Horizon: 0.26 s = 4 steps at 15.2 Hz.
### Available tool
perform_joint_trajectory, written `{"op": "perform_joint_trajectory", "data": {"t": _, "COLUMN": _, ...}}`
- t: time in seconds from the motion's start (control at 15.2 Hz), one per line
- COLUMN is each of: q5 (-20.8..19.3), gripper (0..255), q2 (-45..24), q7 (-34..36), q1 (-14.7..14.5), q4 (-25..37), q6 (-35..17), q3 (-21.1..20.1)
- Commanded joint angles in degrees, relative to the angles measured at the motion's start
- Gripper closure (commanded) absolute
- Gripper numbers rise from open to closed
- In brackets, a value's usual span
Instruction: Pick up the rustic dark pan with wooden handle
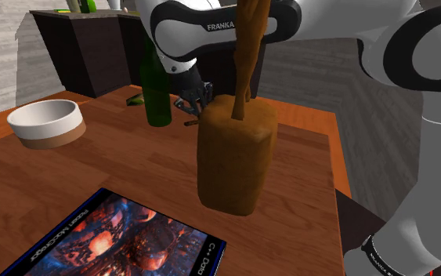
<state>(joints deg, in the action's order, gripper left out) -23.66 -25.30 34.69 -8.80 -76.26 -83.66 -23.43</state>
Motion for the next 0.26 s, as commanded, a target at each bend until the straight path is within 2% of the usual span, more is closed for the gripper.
{"op": "perform_joint_trajectory", "data": {"t": 0.0, "q5": 0.0, "gripper": 255, "q2": 0.0, "q7": -0.4, "q1": -0.2, "q4": 1.4, "q6": 1.4, "q3": 0.0}}
{"op": "perform_joint_trajectory", "data": {"t": 0.2, "q5": 0.0, "gripper": 255, "q2": 0.0, "q7": -0.6, "q1": -0.3, "q4": 2.4, "q6": 2.3, "q3": 0.0}}
